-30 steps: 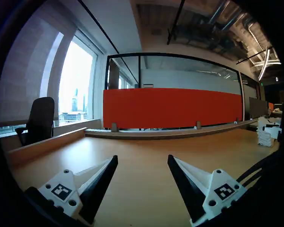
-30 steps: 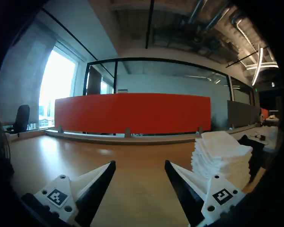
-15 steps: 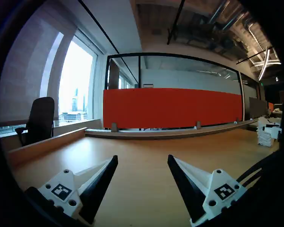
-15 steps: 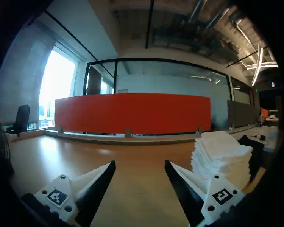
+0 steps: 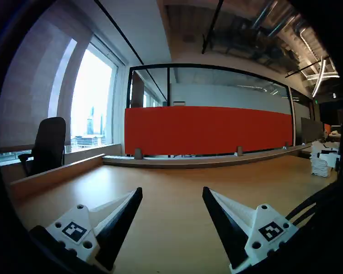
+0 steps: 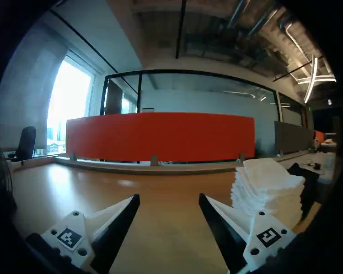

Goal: Fold towel

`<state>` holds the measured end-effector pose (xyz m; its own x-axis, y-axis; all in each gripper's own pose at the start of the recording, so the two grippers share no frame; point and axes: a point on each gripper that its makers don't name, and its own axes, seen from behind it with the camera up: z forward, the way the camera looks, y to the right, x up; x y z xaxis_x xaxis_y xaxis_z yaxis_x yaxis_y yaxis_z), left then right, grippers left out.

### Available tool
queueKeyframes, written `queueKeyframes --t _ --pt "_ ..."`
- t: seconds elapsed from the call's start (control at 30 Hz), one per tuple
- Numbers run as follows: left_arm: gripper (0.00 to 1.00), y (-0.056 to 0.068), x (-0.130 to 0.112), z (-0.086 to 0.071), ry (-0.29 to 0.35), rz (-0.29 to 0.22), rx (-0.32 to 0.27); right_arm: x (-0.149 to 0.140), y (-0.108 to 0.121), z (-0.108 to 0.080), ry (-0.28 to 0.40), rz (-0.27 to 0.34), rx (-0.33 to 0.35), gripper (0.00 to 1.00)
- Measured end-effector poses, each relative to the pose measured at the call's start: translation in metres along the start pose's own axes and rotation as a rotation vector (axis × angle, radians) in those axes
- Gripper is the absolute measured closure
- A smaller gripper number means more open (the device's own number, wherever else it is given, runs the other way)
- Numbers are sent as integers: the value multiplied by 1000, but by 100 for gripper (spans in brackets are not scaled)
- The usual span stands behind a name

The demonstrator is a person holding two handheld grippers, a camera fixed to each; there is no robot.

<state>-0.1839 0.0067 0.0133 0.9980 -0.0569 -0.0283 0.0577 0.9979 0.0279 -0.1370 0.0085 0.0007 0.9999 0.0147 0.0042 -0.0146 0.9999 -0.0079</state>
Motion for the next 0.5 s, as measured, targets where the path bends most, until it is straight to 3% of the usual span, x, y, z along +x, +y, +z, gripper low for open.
queueKeyframes --t 0.5 --pt "3 0 -1 1 0 0 0 0 0 0 0 0 0 0"
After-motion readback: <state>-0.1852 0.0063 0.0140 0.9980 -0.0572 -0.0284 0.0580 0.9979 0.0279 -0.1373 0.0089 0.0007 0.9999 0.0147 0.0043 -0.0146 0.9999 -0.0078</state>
